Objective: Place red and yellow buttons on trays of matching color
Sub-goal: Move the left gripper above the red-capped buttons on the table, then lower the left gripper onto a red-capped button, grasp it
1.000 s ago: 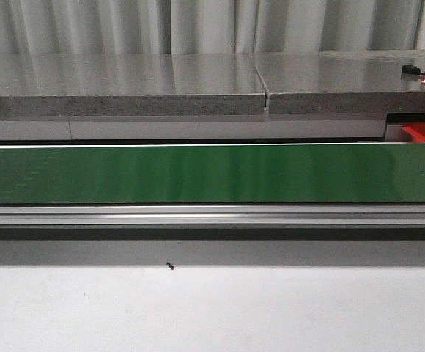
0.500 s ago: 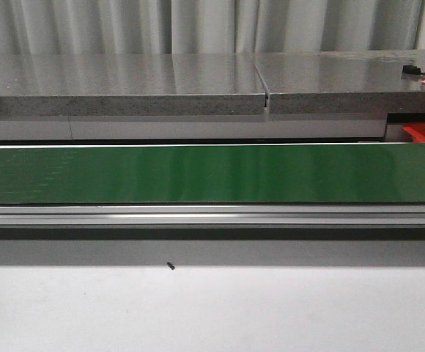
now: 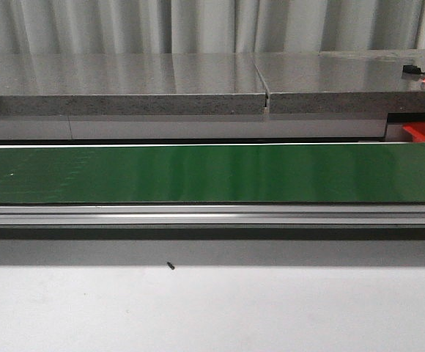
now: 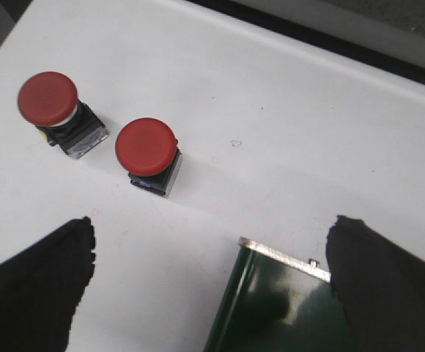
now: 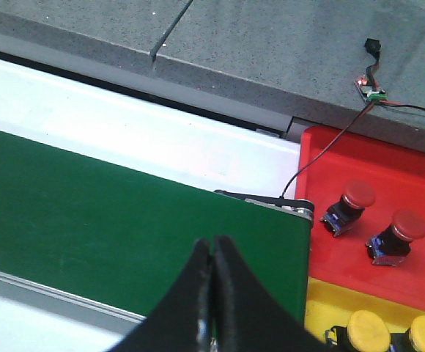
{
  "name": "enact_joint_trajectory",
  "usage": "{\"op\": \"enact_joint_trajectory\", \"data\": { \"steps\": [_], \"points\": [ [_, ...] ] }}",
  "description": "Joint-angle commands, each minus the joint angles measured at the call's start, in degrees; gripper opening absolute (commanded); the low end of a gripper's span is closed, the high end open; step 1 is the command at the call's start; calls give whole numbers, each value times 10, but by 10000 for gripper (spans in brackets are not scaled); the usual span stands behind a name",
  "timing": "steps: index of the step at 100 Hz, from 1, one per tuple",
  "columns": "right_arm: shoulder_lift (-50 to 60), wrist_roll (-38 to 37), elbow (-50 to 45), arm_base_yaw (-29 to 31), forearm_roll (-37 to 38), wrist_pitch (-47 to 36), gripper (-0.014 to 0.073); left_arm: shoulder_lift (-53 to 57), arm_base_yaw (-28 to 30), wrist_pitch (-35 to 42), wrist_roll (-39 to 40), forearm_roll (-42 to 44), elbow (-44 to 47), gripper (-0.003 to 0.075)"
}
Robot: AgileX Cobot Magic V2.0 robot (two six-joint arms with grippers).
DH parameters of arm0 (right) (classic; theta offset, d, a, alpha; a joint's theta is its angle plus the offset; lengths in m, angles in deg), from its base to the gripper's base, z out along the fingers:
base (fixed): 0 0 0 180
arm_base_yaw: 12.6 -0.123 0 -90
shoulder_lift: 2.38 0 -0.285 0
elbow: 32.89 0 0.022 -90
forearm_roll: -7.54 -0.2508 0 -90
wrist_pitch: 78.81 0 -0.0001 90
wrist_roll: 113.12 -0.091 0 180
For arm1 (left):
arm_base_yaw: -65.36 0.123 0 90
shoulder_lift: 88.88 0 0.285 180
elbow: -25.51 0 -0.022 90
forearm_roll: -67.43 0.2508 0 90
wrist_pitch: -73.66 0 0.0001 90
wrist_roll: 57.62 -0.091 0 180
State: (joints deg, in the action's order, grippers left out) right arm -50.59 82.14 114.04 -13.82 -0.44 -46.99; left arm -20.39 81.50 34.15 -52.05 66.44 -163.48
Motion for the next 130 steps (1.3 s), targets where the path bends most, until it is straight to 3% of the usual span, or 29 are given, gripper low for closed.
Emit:
{"op": "enact_joint_trajectory", "data": {
  "steps": [1,45,130],
  "points": [
    [1,4,14,-1,2,-38,-68,-10,2,5,6,0,-62,617],
    [1,4,14,-1,2,-38,-68,-44,8,23,27,89,-129,617],
    [1,4,14,-1,2,-38,-68,-113,28,72,20,69,-129,617]
  ]
}}
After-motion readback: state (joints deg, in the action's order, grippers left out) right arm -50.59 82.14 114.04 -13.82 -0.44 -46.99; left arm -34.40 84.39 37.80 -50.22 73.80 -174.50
